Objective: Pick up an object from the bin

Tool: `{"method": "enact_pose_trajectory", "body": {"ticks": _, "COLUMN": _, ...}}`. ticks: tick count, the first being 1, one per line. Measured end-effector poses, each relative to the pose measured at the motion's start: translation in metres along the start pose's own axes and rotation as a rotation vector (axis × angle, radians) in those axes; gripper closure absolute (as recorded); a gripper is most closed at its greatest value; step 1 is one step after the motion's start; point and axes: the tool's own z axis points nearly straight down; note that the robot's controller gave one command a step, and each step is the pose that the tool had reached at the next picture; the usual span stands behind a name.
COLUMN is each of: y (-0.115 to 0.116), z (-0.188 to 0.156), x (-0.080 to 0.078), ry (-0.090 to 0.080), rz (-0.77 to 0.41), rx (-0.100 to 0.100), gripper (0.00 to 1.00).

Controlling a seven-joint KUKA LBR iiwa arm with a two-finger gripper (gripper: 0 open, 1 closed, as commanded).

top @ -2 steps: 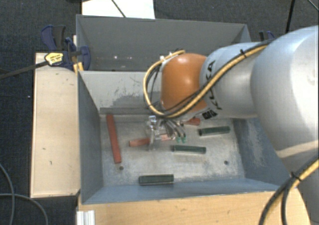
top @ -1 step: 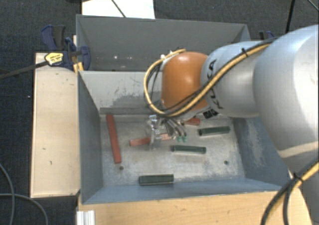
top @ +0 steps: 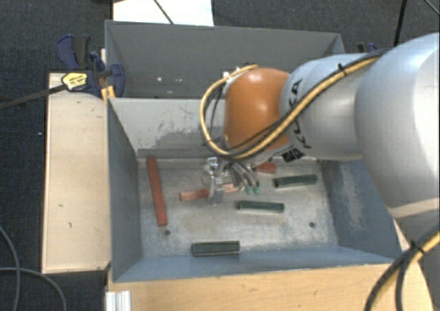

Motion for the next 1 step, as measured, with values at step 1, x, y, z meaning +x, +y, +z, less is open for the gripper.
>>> {"method": "enact_pose_trajectory", "body": {"ticks": 1, "y": 0.0, "z": -0.0185, "x": -0.0001, "ry": -0.001, "rz": 0.001, "rx": 0.0, "gripper": 1.0}}
